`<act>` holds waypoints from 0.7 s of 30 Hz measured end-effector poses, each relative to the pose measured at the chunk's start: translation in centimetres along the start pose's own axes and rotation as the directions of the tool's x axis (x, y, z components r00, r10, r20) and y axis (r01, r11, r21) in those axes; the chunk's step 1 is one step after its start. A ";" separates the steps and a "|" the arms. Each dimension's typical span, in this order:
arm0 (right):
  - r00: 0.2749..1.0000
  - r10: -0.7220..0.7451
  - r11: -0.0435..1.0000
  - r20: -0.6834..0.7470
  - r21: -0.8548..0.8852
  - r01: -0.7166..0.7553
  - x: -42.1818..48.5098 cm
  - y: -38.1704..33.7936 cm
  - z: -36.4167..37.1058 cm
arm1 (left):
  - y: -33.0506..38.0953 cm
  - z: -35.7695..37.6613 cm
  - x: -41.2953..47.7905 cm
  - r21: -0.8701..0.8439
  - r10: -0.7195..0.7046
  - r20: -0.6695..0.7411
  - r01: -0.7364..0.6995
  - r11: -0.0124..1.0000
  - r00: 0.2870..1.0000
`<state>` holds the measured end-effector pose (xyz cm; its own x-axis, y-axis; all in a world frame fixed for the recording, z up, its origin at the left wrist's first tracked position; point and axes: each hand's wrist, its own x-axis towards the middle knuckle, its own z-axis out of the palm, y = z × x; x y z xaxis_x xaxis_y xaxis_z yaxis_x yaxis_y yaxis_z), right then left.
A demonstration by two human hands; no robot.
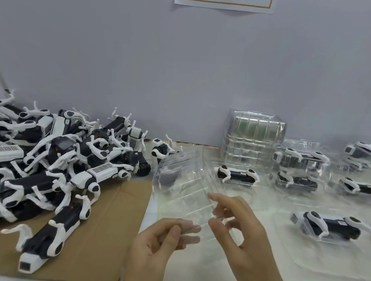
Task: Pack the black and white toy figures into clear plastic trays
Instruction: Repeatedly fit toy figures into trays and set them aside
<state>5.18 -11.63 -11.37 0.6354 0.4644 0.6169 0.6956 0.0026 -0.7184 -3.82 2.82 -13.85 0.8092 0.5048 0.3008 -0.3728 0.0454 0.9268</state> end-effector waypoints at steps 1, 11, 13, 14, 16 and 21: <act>1.000 0.015 1.000 0.006 0.002 -0.015 0.0 -0.1 -0.1 | 0.2 0.1 -0.1 -0.004 -0.009 0.006 0.009 1.000 1.000; 0.994 0.062 0.995 -0.093 0.082 -0.055 0.1 0.0 -1.3 | 0.0 0.4 -0.3 -0.024 -0.058 -0.061 0.056 0.998 0.996; 0.986 0.063 0.992 -0.152 0.117 -0.045 0.5 0.0 -1.9 | -0.3 0.0 -0.1 -0.048 -0.083 -0.129 0.077 0.996 0.988; 0.980 0.054 0.992 -0.190 0.127 -0.030 0.8 -0.1 -2.4 | -0.4 -0.2 0.0 -0.074 -0.106 -0.170 0.094 0.993 0.980; 0.966 -0.001 0.997 -0.257 0.074 0.021 1.8 -0.5 -3.7 | -0.5 -0.6 0.3 -0.169 -0.182 -0.237 0.144 0.975 0.954; 0.921 -0.250 0.920 -0.299 -0.369 0.130 6.9 -0.5 -7.0 | -1.0 -1.0 0.4 -0.460 -0.391 -0.250 0.247 0.853 0.886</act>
<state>11.59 -14.60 -4.50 0.5113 0.1622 0.8440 0.8467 -0.2636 -0.4623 -3.56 3.79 -14.89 0.7490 0.6447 -0.1526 -0.3272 0.5602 0.7610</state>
